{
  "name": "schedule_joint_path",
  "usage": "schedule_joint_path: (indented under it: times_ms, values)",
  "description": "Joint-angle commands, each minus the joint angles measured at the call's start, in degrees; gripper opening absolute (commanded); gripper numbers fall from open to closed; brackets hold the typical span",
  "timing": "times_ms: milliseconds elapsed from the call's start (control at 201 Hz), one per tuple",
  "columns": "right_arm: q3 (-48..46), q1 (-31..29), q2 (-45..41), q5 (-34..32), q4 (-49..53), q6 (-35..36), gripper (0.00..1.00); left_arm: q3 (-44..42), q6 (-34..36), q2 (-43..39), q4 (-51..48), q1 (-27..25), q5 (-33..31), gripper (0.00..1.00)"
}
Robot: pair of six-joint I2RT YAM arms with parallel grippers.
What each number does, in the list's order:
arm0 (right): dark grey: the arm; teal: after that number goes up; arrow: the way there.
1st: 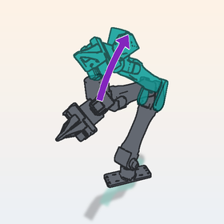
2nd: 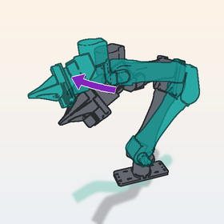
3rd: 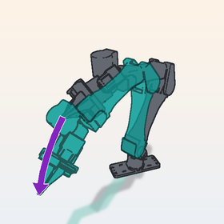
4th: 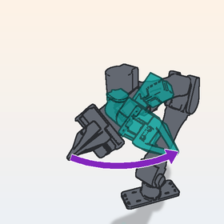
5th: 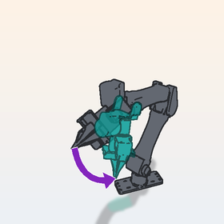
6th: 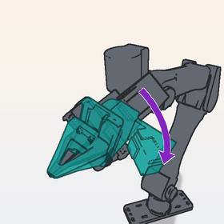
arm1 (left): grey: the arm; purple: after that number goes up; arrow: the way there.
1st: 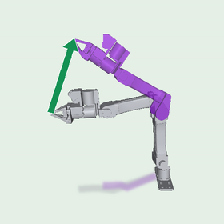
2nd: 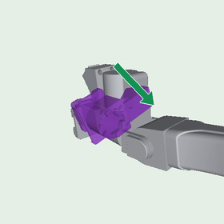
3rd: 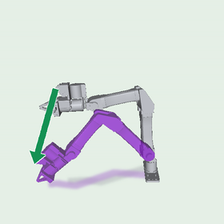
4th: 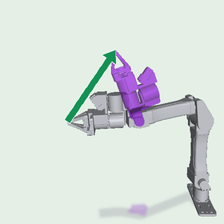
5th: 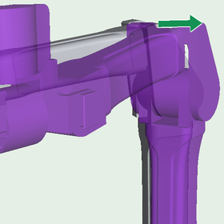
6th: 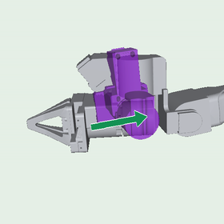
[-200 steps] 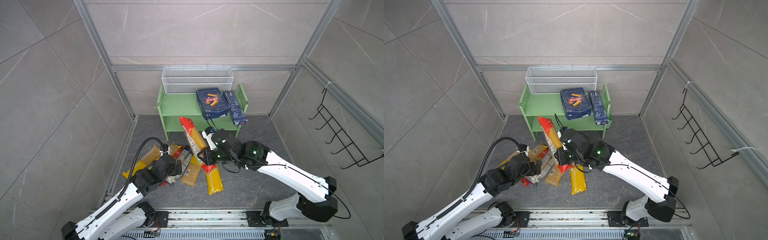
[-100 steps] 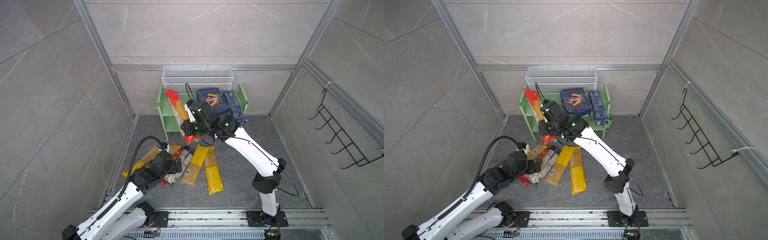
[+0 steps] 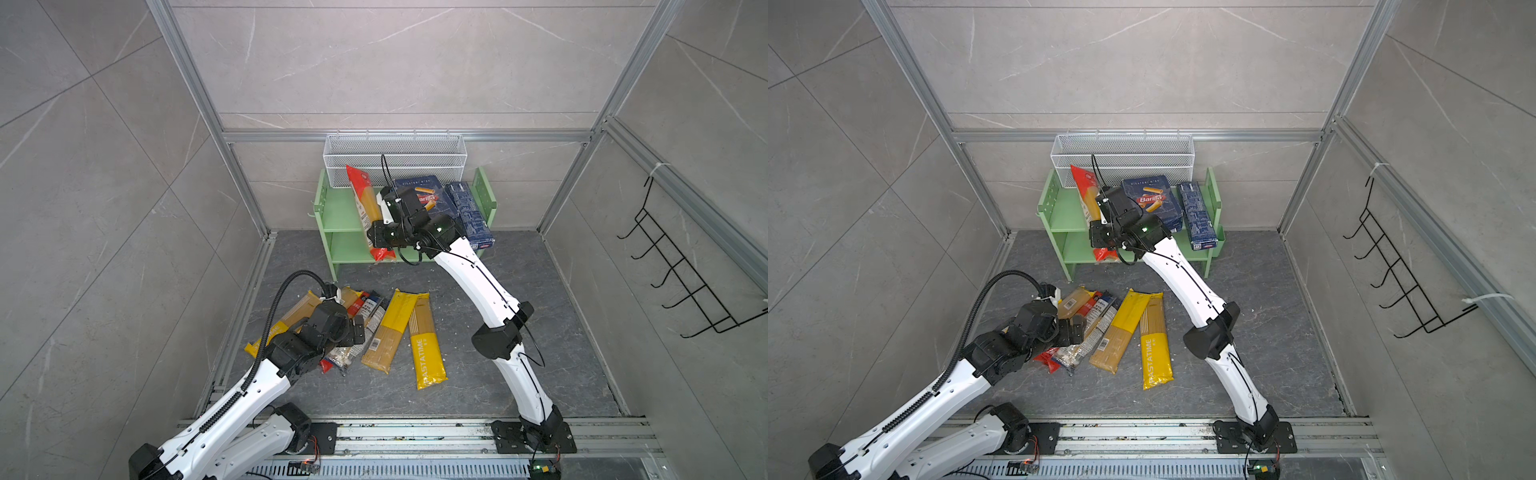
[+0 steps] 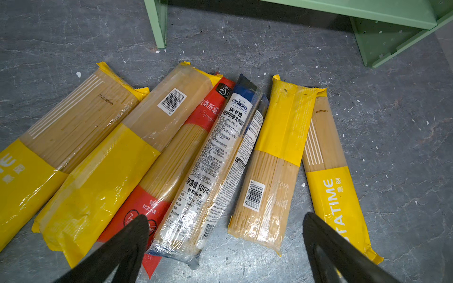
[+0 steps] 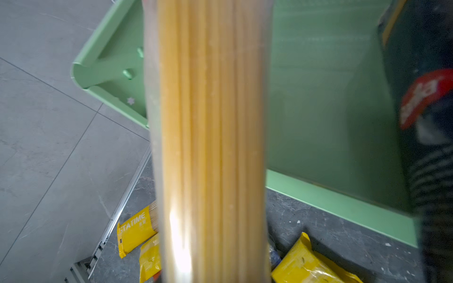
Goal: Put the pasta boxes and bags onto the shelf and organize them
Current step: 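Stand the red bag upright on the shelf beside the Rigatoni box, then open the right gripper and draw back while the left reaches the shelf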
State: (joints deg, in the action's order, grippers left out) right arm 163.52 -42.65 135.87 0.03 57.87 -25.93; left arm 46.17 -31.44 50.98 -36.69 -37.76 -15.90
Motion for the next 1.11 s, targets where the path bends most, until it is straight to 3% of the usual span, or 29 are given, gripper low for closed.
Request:
schedule_joint_path:
  times_ms: [0,174,259,682,1100]
  values:
    - [5.27,1.08,-0.6,1.63,-8.44,-0.2,0.0,2.91,1.58,1.0,2.28,0.47,1.02,1.0]
    - [1.21,2.79,-1.72,2.87,-11.55,-0.94,0.01,3.7,1.82,2.45,2.78,0.67,1.47,1.0]
    - [2.34,3.27,-1.0,3.1,-11.38,-1.13,0.06,4.13,1.82,3.13,2.98,0.82,1.79,1.0]
    - [2.34,3.81,-0.01,4.07,-13.46,-3.1,0.65,4.89,2.1,4.82,3.84,1.31,2.31,1.0]
    - [2.38,3.34,-1.86,7.99,-13.64,-4.06,0.7,5.63,2.28,2.88,2.8,2.25,1.34,1.0]
